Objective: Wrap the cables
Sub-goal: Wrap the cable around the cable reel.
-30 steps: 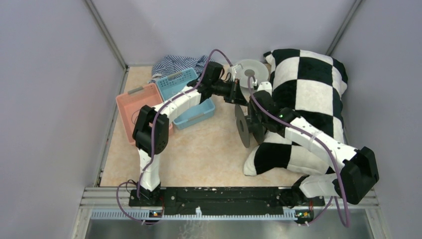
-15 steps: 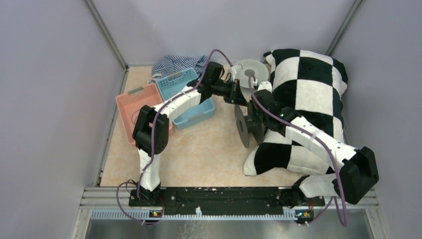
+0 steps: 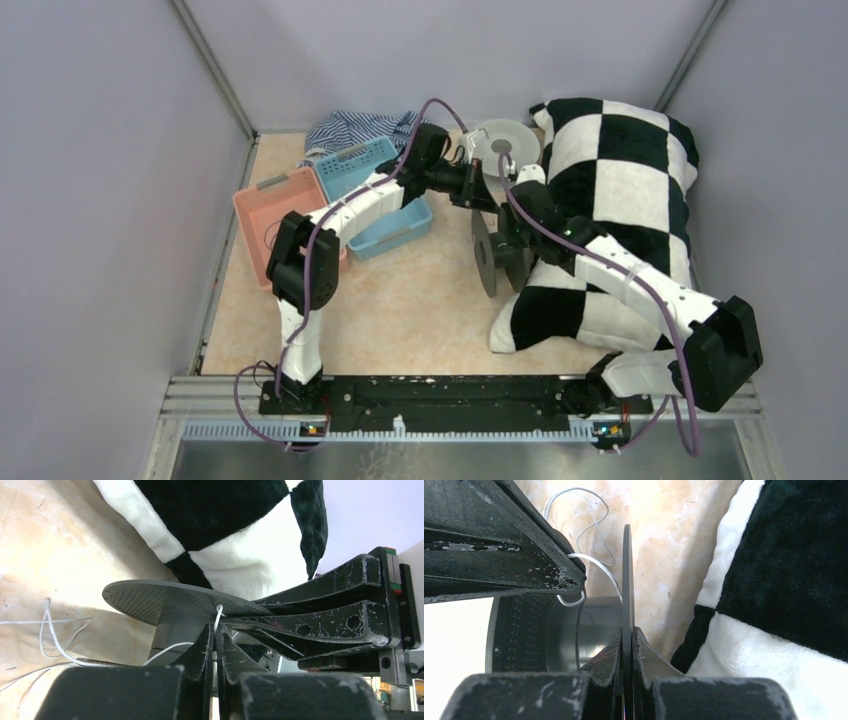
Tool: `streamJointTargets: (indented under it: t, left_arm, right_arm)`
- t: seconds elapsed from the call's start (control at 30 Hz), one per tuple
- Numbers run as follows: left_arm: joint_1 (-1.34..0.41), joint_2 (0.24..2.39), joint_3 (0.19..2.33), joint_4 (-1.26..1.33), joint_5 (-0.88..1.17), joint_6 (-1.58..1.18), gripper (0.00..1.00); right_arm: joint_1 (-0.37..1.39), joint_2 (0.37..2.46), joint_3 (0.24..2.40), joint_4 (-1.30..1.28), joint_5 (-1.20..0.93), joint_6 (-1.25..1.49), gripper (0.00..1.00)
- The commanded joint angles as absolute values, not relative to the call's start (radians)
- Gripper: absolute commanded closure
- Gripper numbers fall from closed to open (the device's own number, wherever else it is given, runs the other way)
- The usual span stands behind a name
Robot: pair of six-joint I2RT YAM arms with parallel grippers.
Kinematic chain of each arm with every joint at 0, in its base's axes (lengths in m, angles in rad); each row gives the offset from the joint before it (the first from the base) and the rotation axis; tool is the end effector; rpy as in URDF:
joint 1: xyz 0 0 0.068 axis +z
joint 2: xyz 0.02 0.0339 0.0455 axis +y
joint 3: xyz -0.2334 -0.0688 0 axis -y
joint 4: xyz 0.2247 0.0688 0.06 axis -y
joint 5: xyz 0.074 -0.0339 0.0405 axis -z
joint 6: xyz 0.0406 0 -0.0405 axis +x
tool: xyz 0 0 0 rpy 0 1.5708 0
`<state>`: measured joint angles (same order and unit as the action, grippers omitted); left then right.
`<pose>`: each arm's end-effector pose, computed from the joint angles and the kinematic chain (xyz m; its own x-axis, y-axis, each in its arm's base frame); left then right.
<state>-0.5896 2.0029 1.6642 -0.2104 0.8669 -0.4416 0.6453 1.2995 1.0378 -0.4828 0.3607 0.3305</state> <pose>0.3445 -0.2677 0.2550 -0.7770 0.1870 -0.6011 0.6286 0.2835 -0.7243 0.2262 0.1524 0.2623 -0.6274 -0.0922 -0.7732 -0.1605 0.9870 0.0125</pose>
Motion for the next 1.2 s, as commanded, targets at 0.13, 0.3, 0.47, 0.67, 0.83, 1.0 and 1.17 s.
streamJointTargets:
  t: [0.13, 0.3, 0.47, 0.67, 0.83, 1.0, 1.17]
  left_arm:
    - [-0.585, 1.951, 1.759, -0.343, 0.815, -0.342, 0.34]
    - [-0.528, 1.906, 1.763, -0.397, 0.751, -0.321, 0.12]
    - [-0.442, 1.762, 1.611, -0.263, 0.751, -0.345, 0.11]
    - [-0.425, 1.573, 1.462, -0.191, 0.662, -0.193, 0.09]
    - [-0.423, 1.479, 1.359, -0.159, 0.617, -0.101, 0.09]
    - [-0.423, 1.377, 1.174, 0.04, 0.591, -0.07, 0.12]
    - [-0.424, 1.374, 1.027, 0.192, 0.552, -0.124, 0.11]
  right_arm:
    - [0.639, 1.209, 1.035, -0.477, 0.422, 0.315, 1.0]
    - [0.639, 1.165, 1.049, -0.466, 0.379, 0.317, 1.0]
    - [0.639, 1.102, 1.11, -0.425, 0.328, 0.288, 1.0]
    - [0.64, 1.044, 1.222, -0.383, 0.251, 0.226, 1.0]
    - [0.64, 0.994, 1.279, -0.344, 0.16, 0.169, 1.0]
    - [0.638, 0.986, 1.366, -0.374, 0.19, 0.172, 1.0]
    - [0.636, 0.999, 1.461, -0.415, 0.197, 0.225, 1.0]
